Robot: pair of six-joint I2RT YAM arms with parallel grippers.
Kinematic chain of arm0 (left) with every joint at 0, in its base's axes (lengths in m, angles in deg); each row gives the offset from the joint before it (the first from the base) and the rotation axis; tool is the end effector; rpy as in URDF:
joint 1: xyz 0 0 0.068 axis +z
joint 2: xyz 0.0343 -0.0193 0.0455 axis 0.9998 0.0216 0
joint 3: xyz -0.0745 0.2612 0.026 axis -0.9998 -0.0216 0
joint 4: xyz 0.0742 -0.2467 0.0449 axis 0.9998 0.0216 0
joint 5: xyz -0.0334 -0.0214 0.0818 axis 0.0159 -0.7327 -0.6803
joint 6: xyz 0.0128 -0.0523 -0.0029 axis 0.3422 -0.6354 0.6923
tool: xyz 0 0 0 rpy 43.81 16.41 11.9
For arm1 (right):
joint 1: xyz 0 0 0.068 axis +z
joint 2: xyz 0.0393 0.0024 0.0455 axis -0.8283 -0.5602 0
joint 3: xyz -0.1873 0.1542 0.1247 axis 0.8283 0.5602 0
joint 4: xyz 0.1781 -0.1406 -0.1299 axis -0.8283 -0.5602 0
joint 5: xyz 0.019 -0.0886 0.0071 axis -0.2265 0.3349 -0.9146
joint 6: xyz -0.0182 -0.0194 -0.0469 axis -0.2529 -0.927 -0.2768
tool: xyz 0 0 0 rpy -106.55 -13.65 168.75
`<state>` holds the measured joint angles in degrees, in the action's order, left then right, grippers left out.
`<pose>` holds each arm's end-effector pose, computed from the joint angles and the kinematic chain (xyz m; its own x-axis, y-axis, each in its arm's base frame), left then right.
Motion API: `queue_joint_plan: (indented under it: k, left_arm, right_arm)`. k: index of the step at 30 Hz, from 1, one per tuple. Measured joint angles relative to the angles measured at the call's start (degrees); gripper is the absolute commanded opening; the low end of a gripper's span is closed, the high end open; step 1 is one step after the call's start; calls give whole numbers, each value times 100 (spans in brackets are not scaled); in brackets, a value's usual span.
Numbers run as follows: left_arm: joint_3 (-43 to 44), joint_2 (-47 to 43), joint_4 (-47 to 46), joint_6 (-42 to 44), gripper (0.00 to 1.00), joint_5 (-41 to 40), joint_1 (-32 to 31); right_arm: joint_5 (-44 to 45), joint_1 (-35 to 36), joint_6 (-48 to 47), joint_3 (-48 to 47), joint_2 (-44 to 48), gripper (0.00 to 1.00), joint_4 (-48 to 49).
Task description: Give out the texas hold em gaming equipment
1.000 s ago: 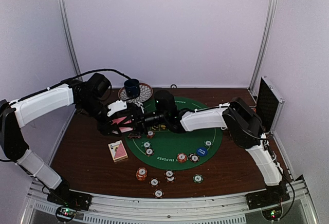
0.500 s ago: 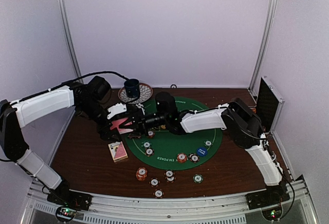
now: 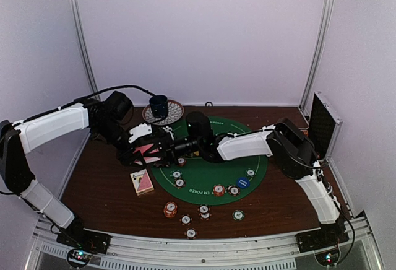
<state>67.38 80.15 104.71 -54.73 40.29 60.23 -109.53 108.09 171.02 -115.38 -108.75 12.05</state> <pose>0.2476 -0.1492 0.2648 -0.4138 0.7831 -0.4643 0.9045 0.4115 -0.1120 0.3018 0.4400 0.1815 -0.9060 -0.4230 -0.0129 -0.0291 0.0319 0.9991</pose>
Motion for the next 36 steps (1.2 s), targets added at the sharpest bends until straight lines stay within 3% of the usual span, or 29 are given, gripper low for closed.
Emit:
queue_joint_plan:
  k: [2,5,11,18,25,36]
  left_arm:
    - [0,0,7,2,30,9,0]
    - [-2,0,7,13,21,11,0]
    - [-66,0,4,50,18,11,0]
    - [-133,0,2,85,18,-11,0]
    - [-175,0,-2,109,17,-46,-2]
    - [-304,-87,-7,138,12,-83,-2]
  right_arm:
    - [7,-2,-151,-2,0,40,-98]
    - [22,-13,-321,-2,0,49,-304]
    - [107,-28,-813,-20,83,56,-905]
    - [170,-57,-1340,-243,120,56,-1722]
    - [260,-61,-1718,-413,151,47,-2275]
    - [415,-120,-2347,-442,387,47,-3150]
